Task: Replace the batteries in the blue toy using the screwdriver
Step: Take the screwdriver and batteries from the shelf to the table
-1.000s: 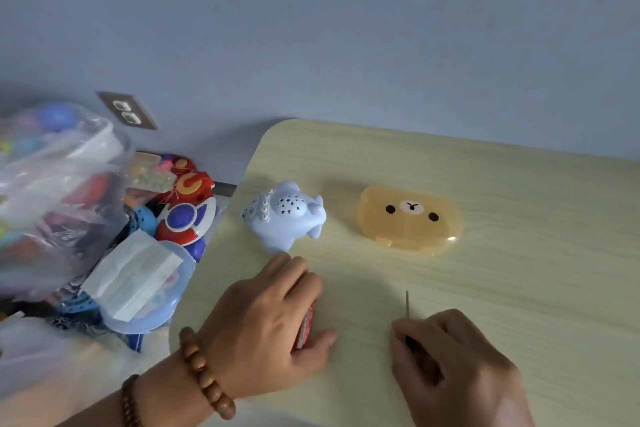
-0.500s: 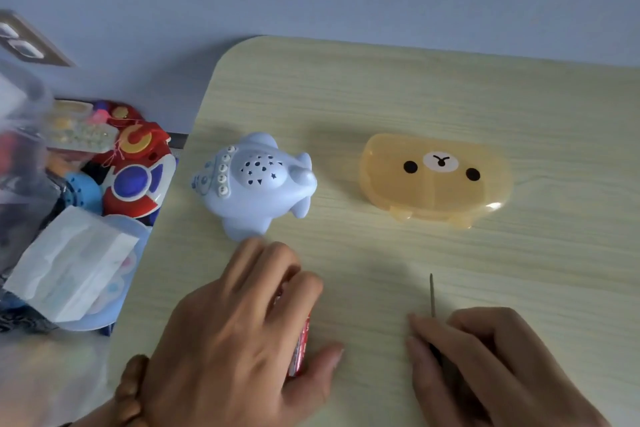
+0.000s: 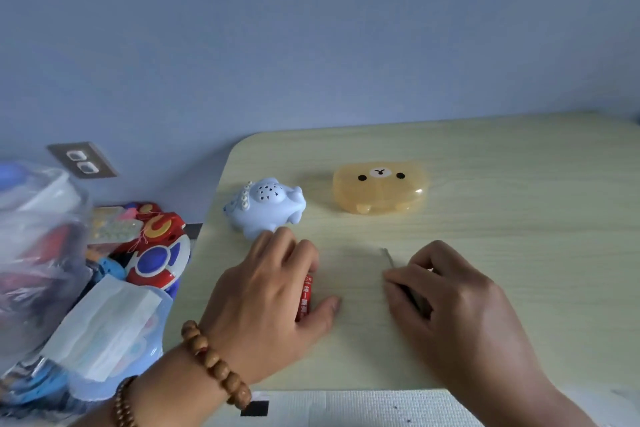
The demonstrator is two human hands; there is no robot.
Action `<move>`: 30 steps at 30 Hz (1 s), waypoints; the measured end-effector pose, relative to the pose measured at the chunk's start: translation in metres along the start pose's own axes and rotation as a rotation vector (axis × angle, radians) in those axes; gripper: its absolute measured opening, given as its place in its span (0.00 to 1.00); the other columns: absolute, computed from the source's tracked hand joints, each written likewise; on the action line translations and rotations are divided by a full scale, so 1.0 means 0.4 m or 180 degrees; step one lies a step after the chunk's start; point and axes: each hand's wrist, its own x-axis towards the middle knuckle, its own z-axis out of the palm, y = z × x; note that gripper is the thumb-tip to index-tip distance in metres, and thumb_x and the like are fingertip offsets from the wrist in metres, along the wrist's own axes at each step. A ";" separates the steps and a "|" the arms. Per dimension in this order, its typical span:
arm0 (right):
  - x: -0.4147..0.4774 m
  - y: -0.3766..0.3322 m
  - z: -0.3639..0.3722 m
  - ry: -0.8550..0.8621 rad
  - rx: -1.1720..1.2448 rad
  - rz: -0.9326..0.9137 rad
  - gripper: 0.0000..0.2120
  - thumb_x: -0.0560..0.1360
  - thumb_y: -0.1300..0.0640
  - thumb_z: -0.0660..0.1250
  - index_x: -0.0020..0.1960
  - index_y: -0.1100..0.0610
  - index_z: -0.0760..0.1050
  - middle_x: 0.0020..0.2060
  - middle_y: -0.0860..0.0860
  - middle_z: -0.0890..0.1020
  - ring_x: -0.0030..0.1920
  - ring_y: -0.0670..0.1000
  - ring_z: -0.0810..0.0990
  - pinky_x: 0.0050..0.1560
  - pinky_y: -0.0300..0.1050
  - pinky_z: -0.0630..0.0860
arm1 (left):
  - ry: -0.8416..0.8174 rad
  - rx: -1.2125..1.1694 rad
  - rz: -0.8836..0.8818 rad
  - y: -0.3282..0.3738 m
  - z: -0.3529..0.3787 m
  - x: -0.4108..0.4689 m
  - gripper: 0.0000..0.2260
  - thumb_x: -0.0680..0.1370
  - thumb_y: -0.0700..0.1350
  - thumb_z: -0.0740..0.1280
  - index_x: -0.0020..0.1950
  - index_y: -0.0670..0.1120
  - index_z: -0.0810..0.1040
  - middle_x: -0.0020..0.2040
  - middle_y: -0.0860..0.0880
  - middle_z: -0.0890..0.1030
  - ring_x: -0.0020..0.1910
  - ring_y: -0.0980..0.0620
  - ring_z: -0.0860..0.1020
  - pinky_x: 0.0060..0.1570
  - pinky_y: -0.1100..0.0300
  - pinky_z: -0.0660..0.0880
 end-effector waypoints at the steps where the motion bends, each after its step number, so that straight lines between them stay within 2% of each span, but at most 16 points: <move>1: -0.002 -0.002 -0.004 -0.0007 -0.0018 -0.0005 0.03 0.70 0.56 0.75 0.39 0.50 0.83 0.37 0.46 0.76 0.25 0.51 0.75 0.23 0.43 0.74 | 0.0024 0.0001 -0.0002 0.002 -0.001 -0.002 0.18 0.69 0.64 0.65 0.44 0.51 0.72 0.43 0.53 0.72 0.43 0.49 0.76 0.25 0.54 0.75; 7: 0.002 -0.004 -0.017 0.0057 -0.0082 -0.0028 0.06 0.67 0.56 0.78 0.37 0.47 0.83 0.35 0.45 0.77 0.24 0.50 0.75 0.22 0.41 0.73 | 0.0270 -0.0067 0.0002 0.003 -0.003 0.000 0.20 0.67 0.67 0.66 0.47 0.52 0.73 0.45 0.55 0.72 0.45 0.51 0.76 0.27 0.56 0.76; 11: 0.002 -0.003 -0.012 0.0091 -0.0036 -0.0041 0.02 0.68 0.51 0.73 0.37 0.45 0.83 0.35 0.44 0.76 0.24 0.48 0.74 0.23 0.41 0.74 | 0.0275 -0.0168 -0.0065 0.001 -0.009 -0.013 0.23 0.66 0.69 0.66 0.50 0.53 0.74 0.48 0.55 0.72 0.49 0.53 0.75 0.31 0.57 0.77; 16: 0.004 -0.006 -0.015 0.0114 0.0022 -0.0001 0.03 0.66 0.51 0.71 0.35 0.44 0.83 0.34 0.45 0.76 0.25 0.47 0.74 0.24 0.40 0.75 | 0.0441 -0.0894 -0.0297 -0.034 -0.042 -0.075 0.26 0.67 0.69 0.69 0.58 0.55 0.73 0.54 0.60 0.70 0.56 0.60 0.71 0.47 0.66 0.74; 20: 0.002 -0.005 -0.014 0.0110 -0.0054 -0.0017 0.09 0.66 0.57 0.78 0.34 0.44 0.83 0.33 0.45 0.76 0.24 0.48 0.74 0.25 0.38 0.74 | 0.0210 -0.1314 -0.0368 -0.088 -0.070 -0.125 0.32 0.66 0.69 0.71 0.66 0.60 0.69 0.64 0.66 0.67 0.67 0.62 0.68 0.60 0.64 0.71; 23: 0.005 -0.006 -0.012 0.0100 -0.0071 0.0001 0.12 0.62 0.59 0.81 0.33 0.44 0.83 0.33 0.45 0.77 0.23 0.49 0.74 0.25 0.37 0.74 | 0.0018 -0.1384 -0.0217 -0.103 -0.068 -0.125 0.37 0.67 0.68 0.73 0.72 0.62 0.64 0.69 0.68 0.63 0.73 0.62 0.63 0.66 0.64 0.68; 25: 0.007 -0.003 -0.009 0.0147 -0.0060 -0.0033 0.10 0.63 0.58 0.80 0.34 0.44 0.83 0.33 0.45 0.77 0.24 0.49 0.74 0.25 0.38 0.75 | -0.0116 -0.1306 -0.0047 -0.092 -0.060 -0.104 0.39 0.68 0.68 0.73 0.75 0.63 0.62 0.71 0.71 0.60 0.74 0.63 0.60 0.68 0.70 0.62; 28: 0.006 -0.002 -0.007 0.0205 -0.0018 -0.0096 0.05 0.67 0.53 0.74 0.35 0.43 0.83 0.34 0.45 0.77 0.25 0.47 0.74 0.26 0.38 0.74 | -0.0304 -0.0921 0.0329 -0.076 -0.044 -0.060 0.40 0.69 0.71 0.69 0.77 0.63 0.60 0.73 0.66 0.62 0.75 0.64 0.56 0.67 0.76 0.53; 30: 0.005 -0.004 -0.007 0.0226 0.0004 -0.0092 0.04 0.66 0.52 0.72 0.35 0.44 0.84 0.34 0.45 0.77 0.25 0.47 0.74 0.26 0.38 0.74 | -0.0346 -0.0688 0.0525 -0.072 -0.035 -0.037 0.37 0.70 0.73 0.65 0.76 0.64 0.62 0.71 0.62 0.65 0.71 0.61 0.61 0.65 0.73 0.57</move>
